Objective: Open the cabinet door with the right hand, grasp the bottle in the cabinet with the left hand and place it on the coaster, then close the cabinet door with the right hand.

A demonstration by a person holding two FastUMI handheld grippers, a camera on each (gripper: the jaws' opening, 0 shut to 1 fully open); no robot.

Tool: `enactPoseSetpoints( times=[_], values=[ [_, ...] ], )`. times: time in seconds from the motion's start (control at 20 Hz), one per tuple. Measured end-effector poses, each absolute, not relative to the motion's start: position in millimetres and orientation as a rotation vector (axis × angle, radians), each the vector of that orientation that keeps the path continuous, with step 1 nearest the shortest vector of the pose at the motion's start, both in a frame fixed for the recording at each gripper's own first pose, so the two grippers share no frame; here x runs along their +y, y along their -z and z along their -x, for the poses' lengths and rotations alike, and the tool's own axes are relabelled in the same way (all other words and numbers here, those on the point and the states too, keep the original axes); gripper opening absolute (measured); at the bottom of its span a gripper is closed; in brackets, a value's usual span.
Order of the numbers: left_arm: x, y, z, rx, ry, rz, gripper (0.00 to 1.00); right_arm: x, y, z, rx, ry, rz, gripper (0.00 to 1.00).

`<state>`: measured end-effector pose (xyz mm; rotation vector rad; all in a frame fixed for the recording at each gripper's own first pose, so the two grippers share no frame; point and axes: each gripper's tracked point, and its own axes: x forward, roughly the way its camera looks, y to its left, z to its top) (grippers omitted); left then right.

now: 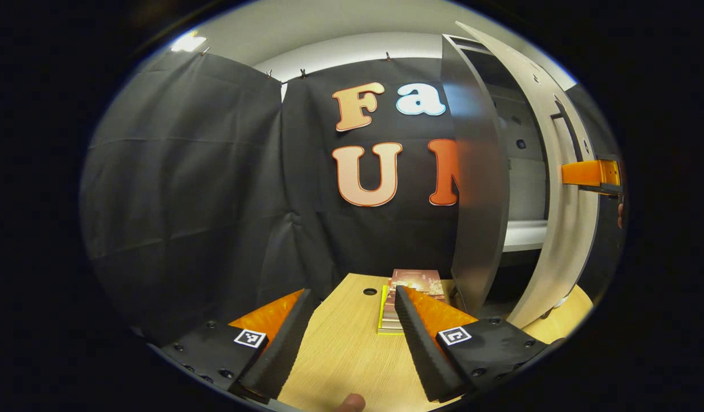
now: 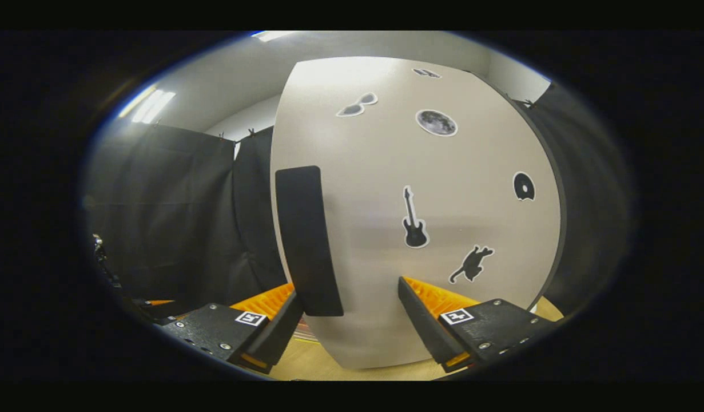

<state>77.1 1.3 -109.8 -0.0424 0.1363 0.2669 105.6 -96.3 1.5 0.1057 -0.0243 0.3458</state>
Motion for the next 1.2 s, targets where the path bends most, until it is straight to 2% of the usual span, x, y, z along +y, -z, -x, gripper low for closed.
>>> enactPoseSetpoints(
  times=[0.05, 0.15, 0.3, 0.35, 0.45, 1.0, 1.2],
  values=[
    [2, 111, -81, 0.139, -0.266, 0.041, 0.94, -96, -1, -106, -0.028, -0.332, -0.093, 0.92],
    [4, 114, -88, 0.138, -0.264, 0.036, 0.94, -95, -1, -108, -0.034, -0.305, -0.082, 0.95],
    [4, 119, -97, 0.149, -0.261, 0.048, 0.94, -92, -1, -110, -0.044, -0.264, -0.063, 0.93],
    [4, 119, -100, 0.147, -0.258, 0.051, 0.94, -93, 0, -111, -0.047, -0.254, -0.058, 0.96],
    [2, 116, -104, 0.141, -0.252, 0.046, 0.94, -92, 0, -111, -0.05, -0.241, -0.053, 0.97],
    [-33, 91, -96, 0.105, -0.197, 0.041, 0.94, -91, 6, -116, -0.032, -0.263, -0.032, 0.94],
    [-57, 70, -79, 0.08, -0.167, 0.047, 0.94, -101, 3, -90, -0.04, -0.271, -0.018, 0.95]
  ],
)
